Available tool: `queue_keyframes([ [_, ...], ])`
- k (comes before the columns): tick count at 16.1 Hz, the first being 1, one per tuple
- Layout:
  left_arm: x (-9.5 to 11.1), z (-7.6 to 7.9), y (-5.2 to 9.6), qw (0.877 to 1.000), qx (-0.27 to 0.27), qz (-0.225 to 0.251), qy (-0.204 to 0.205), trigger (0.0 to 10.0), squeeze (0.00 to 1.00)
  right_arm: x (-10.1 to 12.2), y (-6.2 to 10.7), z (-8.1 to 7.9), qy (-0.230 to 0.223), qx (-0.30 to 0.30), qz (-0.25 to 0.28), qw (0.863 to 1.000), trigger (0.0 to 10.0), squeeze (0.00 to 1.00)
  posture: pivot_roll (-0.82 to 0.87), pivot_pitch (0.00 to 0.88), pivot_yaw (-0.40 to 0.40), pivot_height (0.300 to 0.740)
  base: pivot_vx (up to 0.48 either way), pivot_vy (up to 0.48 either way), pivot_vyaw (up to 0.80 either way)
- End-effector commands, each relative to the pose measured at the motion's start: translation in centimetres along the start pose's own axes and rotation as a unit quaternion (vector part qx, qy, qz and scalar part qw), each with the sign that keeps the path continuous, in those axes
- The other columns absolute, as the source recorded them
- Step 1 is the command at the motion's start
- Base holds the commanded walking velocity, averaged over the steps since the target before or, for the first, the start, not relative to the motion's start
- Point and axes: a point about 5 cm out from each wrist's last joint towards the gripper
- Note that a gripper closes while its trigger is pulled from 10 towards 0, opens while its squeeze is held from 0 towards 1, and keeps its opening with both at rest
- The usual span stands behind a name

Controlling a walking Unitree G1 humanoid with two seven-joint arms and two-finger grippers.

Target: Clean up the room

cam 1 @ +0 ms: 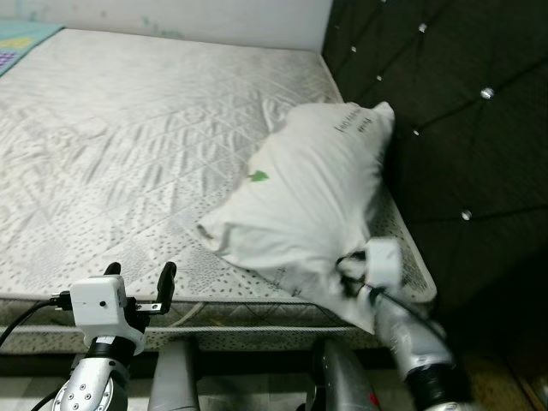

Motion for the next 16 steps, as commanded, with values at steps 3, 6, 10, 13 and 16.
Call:
queue_keyframes([
  [3, 0.2, 0.9, -0.4, 1.0, -0.021, 0.001, 0.007, 10.0, 0.0, 0.6, 0.2, -2.1, -0.041, 0.054, -0.004, 0.998, 0.0, 0.0, 0.09, 0.083, -0.085, 0.561, 0.0, 0.0, 0.0],
  [6, 0.2, 1.0, -0.6, 1.0, -0.023, 0.002, 0.01, 10.0, 0.0, 1.8, -0.1, -3.7, -0.062, 0.064, 0.003, 0.996, 0.0, 0.0, 0.09, 0.08, -0.085, 0.561, 0.0, 0.0, 0.0],
  [10, 0.4, 1.1, -0.6, 1.0, -0.022, 0.005, 0.011, 10.0, 0.0, 4.1, -0.7, -5.1, -0.091, 0.091, 0.041, 0.991, 10.0, 0.0, 0.1, 0.077, -0.088, 0.561, 0.0, 0.0, 0.0],
  [13, 0.4, 1.0, -0.5, 1.0, -0.022, 0.005, 0.012, 10.0, 0.0, 5.2, -0.6, -4.8, -0.1, 0.118, 0.065, 0.986, 10.0, 0.0, 0.1, 0.075, -0.089, 0.561, 0.0, 0.0, 0.0],
  [16, 0.4, 1.3, -0.7, 1.0, -0.026, 0.007, 0.014, 10.0, 0.0, 5.4, -0.7, -5.2, -0.12, 0.126, 0.077, 0.982, 10.0, 0.0, 0.1, 0.073, -0.085, 0.561, 0.0, 0.0, 0.0],
])
Point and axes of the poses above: a point about 5 cm out from each wrist's last joint towards the gripper, its own y axis pointing back from the gripper into the wrist, its own x axis along the axis of the wrist's last joint, z = x × y, and after that the axes turned 5 degrees about -y, right-handed
